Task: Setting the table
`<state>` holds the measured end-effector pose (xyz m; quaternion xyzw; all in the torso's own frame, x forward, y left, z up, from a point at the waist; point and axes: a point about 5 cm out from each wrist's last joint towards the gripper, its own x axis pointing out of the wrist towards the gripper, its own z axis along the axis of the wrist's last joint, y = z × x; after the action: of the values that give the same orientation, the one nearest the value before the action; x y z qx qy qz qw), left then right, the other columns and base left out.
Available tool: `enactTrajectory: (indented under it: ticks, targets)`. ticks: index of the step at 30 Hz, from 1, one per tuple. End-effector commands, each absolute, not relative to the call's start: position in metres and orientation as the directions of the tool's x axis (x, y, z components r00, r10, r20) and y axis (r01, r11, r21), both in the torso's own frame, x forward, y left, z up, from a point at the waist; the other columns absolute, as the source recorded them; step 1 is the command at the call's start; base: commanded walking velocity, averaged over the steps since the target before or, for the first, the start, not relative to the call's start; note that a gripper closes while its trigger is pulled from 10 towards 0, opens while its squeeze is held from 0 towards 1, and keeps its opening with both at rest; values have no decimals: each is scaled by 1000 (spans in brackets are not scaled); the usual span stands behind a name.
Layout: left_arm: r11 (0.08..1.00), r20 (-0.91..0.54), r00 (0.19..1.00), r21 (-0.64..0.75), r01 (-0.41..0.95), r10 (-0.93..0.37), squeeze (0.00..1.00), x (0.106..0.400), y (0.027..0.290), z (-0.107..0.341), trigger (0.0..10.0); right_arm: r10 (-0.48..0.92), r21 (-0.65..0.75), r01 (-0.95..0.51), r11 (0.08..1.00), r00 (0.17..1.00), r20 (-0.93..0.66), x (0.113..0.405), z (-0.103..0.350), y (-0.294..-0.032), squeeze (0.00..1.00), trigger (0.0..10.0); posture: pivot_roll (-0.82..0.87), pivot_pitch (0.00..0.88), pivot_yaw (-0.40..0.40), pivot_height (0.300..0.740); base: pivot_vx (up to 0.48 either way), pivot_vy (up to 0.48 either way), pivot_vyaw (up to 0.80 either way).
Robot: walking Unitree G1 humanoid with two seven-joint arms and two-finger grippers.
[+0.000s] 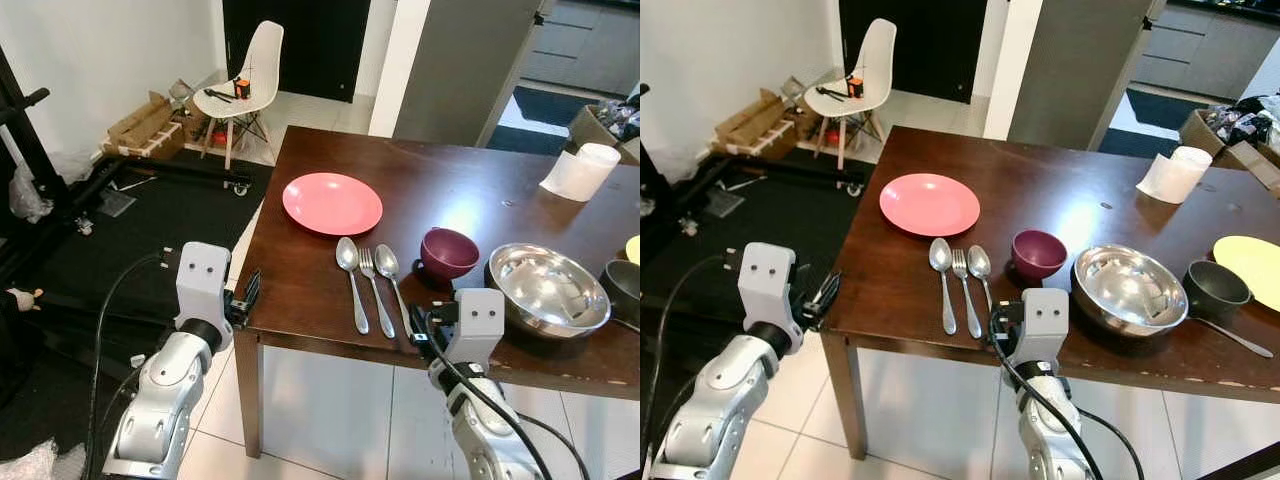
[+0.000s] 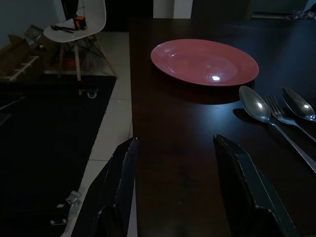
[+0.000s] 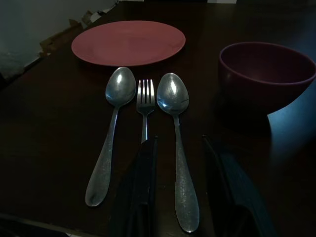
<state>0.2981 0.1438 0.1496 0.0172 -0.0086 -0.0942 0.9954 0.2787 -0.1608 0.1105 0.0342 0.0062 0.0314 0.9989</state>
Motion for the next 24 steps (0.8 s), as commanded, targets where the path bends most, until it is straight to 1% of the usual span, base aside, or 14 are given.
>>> enactTrajectory:
  ticks: [1,24]
  targets:
    - [979,9,980,46,196,-197,0,298,142,148,10000,54,67,-53,996,998,-16,278,108,-163,0,10000,-100,0,-7,740,0,0,0]
    - [980,8,981,46,195,-196,0,298,144,148,10000,51,71,-50,996,998,-21,278,107,-163,0,10000,-98,0,-3,740,0,0,0]
